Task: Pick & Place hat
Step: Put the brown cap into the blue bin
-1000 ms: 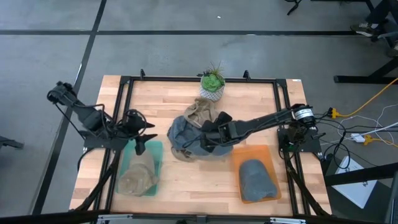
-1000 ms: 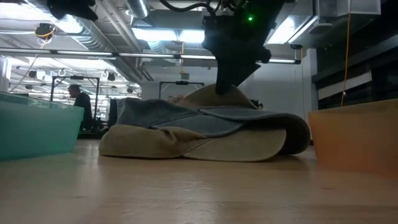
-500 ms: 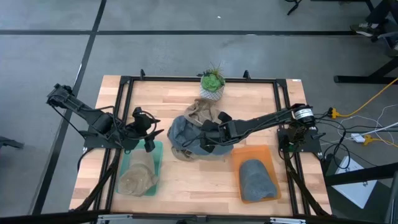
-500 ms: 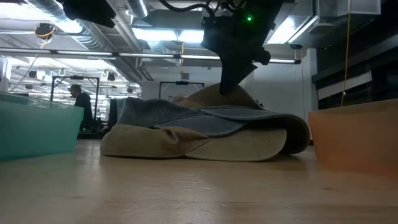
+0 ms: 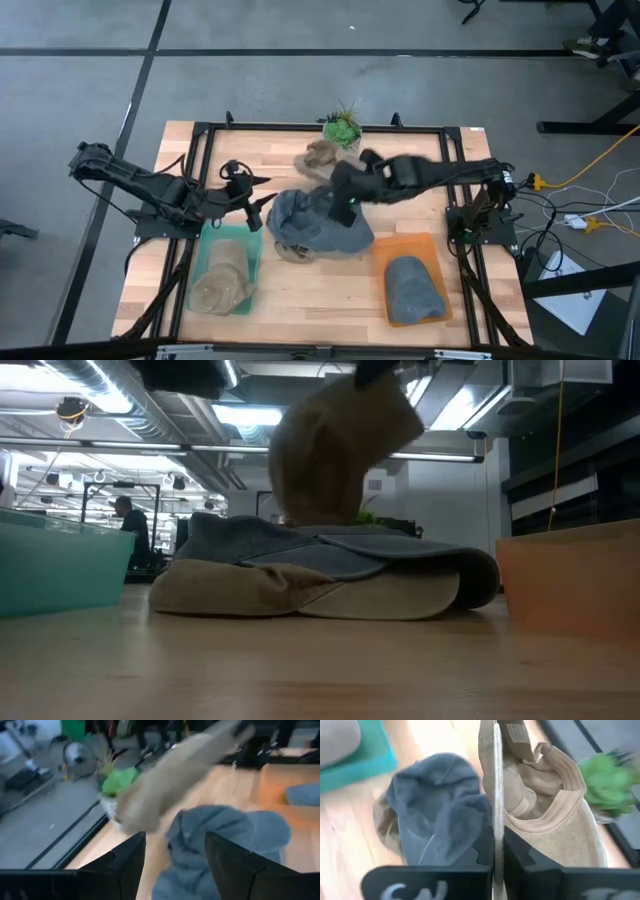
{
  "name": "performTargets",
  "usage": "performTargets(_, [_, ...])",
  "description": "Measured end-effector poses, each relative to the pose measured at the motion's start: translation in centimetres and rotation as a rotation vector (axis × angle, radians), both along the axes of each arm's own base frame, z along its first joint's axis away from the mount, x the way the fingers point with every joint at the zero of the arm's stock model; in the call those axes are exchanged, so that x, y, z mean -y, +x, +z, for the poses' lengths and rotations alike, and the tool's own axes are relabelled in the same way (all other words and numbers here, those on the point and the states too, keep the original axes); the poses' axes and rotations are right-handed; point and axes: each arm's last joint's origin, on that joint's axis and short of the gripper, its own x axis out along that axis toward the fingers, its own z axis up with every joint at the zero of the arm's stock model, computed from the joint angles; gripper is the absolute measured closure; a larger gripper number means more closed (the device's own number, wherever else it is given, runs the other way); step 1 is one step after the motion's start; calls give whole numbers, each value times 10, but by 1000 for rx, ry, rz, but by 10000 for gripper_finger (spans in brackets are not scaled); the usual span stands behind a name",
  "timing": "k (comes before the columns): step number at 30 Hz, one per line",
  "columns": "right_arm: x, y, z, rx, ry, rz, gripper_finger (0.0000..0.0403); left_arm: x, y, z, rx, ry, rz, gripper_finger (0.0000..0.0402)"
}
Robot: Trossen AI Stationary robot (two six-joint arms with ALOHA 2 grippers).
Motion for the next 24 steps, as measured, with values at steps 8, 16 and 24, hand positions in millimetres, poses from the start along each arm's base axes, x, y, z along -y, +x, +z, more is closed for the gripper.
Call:
performTargets(8, [13,-28,76,194,9,11,388,-18,13,-10,234,9,75,201])
performTargets(16, [19,-40,101,328,87,90,388,-27,19,-4,339,120,93,192])
performTargets(24, [16,-36,106,380,114,160,388,-31,35,-8,283,267,100,154])
